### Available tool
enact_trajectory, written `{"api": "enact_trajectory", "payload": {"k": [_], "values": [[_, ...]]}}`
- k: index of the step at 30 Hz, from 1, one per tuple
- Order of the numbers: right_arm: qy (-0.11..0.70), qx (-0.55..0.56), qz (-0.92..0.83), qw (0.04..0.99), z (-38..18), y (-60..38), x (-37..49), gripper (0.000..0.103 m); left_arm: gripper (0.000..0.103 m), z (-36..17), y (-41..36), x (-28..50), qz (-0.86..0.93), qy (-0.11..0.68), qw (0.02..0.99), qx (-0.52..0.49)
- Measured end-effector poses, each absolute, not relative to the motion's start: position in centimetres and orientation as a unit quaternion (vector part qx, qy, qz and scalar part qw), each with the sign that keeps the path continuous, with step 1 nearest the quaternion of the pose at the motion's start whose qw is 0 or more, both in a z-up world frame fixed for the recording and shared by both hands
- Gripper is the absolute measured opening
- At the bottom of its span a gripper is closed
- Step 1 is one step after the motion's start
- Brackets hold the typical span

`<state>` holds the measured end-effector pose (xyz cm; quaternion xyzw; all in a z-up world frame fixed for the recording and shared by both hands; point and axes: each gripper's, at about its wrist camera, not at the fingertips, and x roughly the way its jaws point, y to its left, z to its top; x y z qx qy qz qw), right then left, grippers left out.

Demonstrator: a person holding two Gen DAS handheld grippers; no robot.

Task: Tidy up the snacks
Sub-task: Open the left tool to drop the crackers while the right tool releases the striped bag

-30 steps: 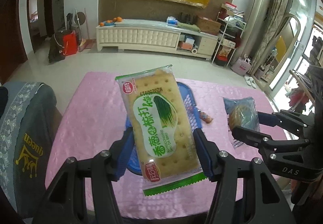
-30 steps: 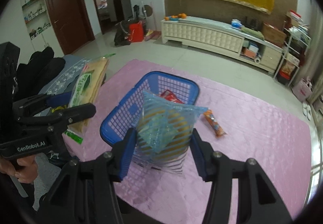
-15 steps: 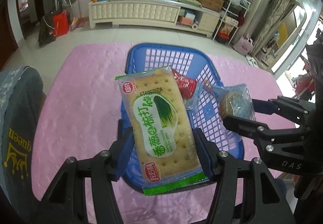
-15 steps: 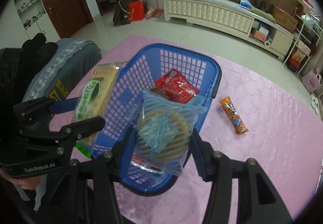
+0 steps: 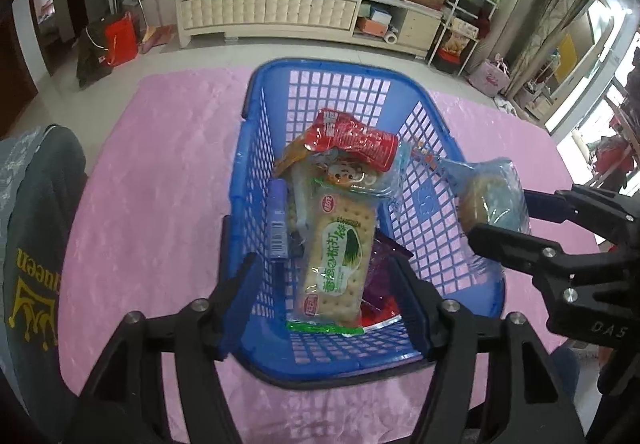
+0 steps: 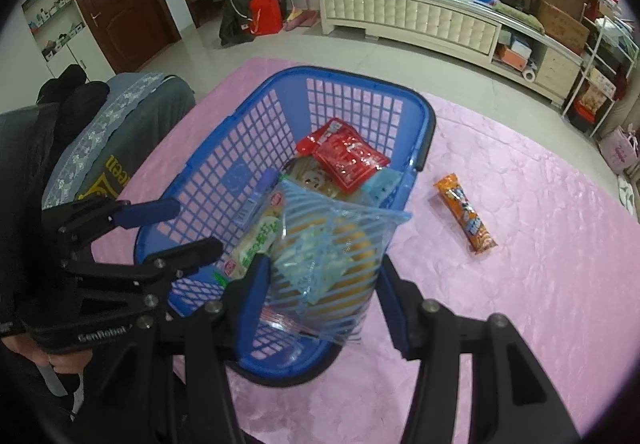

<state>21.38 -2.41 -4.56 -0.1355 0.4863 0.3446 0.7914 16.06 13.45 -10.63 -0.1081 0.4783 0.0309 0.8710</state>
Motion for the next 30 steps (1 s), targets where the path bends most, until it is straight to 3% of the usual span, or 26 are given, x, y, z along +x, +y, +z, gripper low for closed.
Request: {"api": "enact_trajectory", "payload": {"k": [14, 30], "values": [[0.448, -0.130, 0.368, 0.804, -0.2, -2.9, 18.2, 0.058, 0.070, -5.3, 11.9, 11.7, 0.031, 0.419, 0.904, -0.080], [0.483, -0.199, 0.336, 0.784, -6.1, 1.8, 21.2, 0.058, 0.070, -8.7, 16.1, 13.3, 0.046, 0.438, 0.889, -0.129]]}}
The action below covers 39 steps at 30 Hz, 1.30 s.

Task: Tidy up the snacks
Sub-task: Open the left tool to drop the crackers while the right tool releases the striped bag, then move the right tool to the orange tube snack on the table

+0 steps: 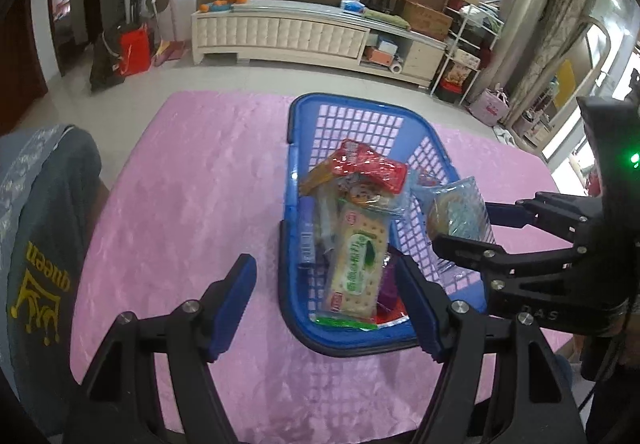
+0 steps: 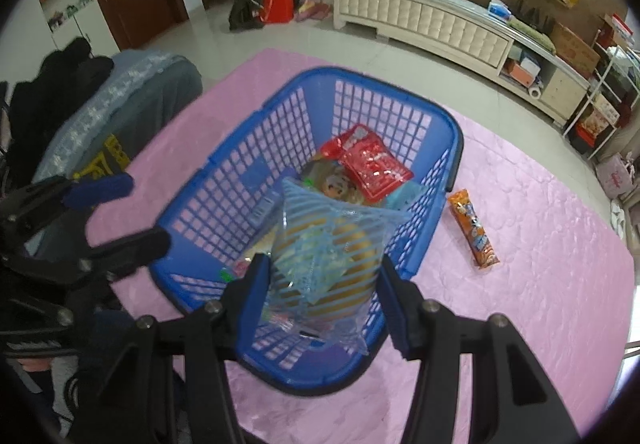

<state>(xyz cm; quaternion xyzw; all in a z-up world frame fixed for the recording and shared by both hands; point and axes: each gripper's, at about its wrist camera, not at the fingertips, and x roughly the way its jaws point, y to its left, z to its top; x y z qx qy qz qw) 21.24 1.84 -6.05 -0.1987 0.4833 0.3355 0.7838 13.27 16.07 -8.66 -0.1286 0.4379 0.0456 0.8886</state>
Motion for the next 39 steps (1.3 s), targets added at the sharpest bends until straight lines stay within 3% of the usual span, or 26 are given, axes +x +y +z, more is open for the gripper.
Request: {"api": "enact_trajectory", "payload": {"k": [7, 12, 33, 39], "values": [[0.493, -0.208, 0.306, 0.787, -7.3, 2.3, 21.5, 0.059, 0.070, -9.2, 15.8, 13.0, 0.037, 0.446, 0.886, -0.125], [0.490, -0.183, 0.306, 0.795, -5.9, 1.0, 21.0, 0.070, 0.070, -8.7, 14.8, 12.3, 0.033, 0.441, 0.889, -0.120], [0.477, -0.076, 0.290, 0.826, 0.1, -8.3, 21.5, 0.071, 0.070, -3.9, 9.5, 13.8, 0.032, 0.425, 0.903, -0.056], [0.470, -0.072, 0.294, 0.829, 0.6, -10.1, 23.1, 0.071, 0.070, -4.3, 9.7, 16.5, 0.032, 0.438, 0.894, -0.089]]}}
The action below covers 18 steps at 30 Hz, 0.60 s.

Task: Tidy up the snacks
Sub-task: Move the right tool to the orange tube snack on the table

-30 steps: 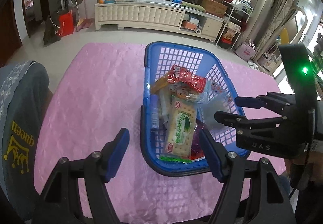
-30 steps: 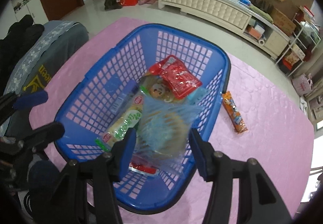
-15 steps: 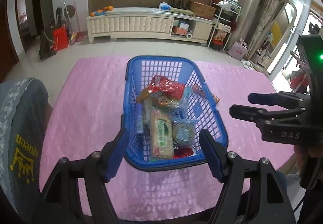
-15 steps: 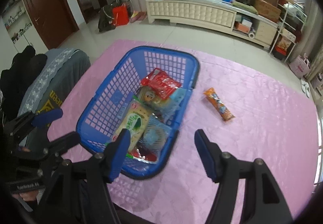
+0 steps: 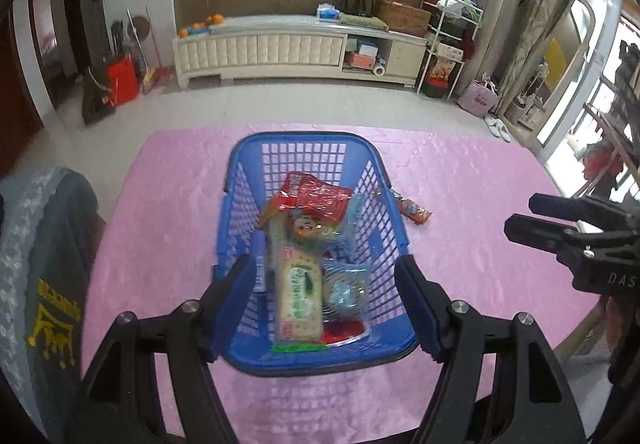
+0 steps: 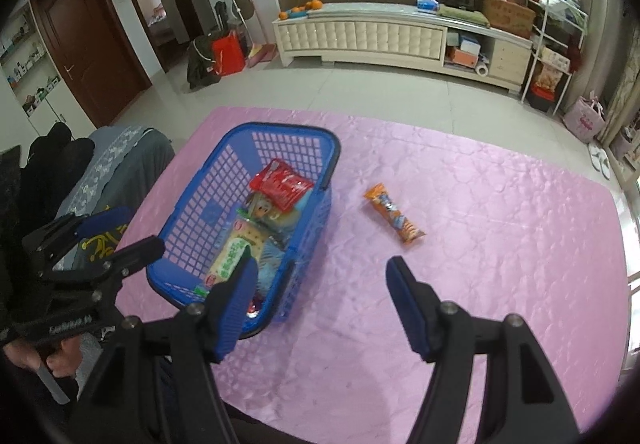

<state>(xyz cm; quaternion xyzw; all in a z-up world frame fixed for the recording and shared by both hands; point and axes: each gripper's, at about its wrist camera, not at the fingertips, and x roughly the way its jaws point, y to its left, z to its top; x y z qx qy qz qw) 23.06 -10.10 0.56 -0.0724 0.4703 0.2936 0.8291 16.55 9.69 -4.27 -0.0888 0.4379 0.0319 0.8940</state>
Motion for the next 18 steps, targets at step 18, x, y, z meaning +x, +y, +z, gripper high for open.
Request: {"api": "enact_trajectory", "payload": {"k": [18], "values": [[0.490, -0.132, 0.284, 0.814, -5.3, -10.5, 32.7, 0.084, 0.103, -8.3, 10.4, 25.7, 0.100, 0.497, 0.860, -0.063]]}}
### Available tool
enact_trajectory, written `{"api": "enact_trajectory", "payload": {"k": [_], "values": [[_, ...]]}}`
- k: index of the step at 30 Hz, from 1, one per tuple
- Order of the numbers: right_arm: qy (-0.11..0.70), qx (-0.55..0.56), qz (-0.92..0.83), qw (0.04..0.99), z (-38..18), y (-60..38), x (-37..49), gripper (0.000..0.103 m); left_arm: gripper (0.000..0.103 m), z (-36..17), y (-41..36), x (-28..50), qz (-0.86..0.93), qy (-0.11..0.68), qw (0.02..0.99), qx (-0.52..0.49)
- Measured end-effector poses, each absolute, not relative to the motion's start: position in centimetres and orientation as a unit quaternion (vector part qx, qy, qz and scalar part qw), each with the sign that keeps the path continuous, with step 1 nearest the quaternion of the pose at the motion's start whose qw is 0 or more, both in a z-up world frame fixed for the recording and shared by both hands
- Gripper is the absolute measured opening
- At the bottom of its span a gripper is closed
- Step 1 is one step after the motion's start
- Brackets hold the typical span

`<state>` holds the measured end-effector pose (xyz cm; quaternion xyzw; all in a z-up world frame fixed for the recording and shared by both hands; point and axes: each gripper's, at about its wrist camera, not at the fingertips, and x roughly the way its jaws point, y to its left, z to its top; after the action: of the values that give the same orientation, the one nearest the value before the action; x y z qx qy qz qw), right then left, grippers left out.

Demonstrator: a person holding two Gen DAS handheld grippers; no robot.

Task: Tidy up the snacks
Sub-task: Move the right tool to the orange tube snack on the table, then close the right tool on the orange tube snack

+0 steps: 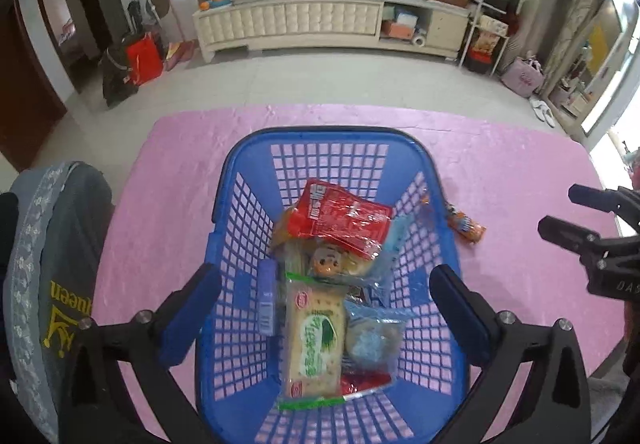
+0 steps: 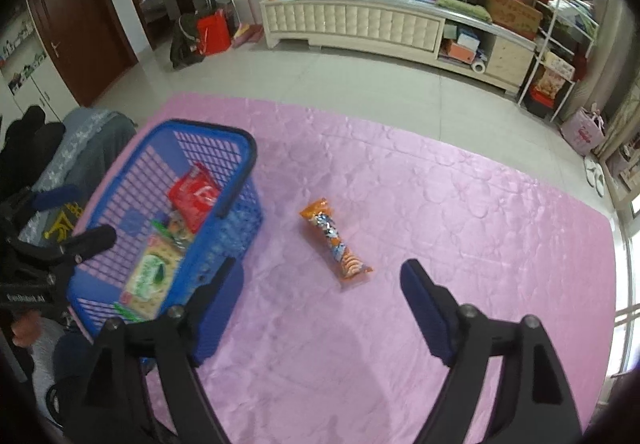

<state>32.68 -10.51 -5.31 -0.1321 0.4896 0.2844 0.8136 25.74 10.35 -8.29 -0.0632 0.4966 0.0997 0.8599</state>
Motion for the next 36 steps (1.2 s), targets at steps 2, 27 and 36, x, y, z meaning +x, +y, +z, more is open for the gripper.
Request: {"api": "enact_trajectory", "payload": {"k": [2, 27, 36], "values": [[0.495, -0.137, 0.285, 0.809, -6.4, -10.1, 33.6, 0.085, 0.103, -9.1, 11.0, 26.5, 0.101, 0.505, 0.854, -0.072], [0.531, -0.168, 0.294, 0.777, -18.0, -7.6, 37.8, 0.019, 0.103, -13.0, 11.8, 30.2, 0.092, 0.540, 0.835, -0.052], [0.507, -0.154, 0.316, 0.787, -13.3, -8.5, 33.6, 0.015, 0.103, -10.8, 10.9, 26.7, 0.090, 0.515, 0.852, -0.037]]}}
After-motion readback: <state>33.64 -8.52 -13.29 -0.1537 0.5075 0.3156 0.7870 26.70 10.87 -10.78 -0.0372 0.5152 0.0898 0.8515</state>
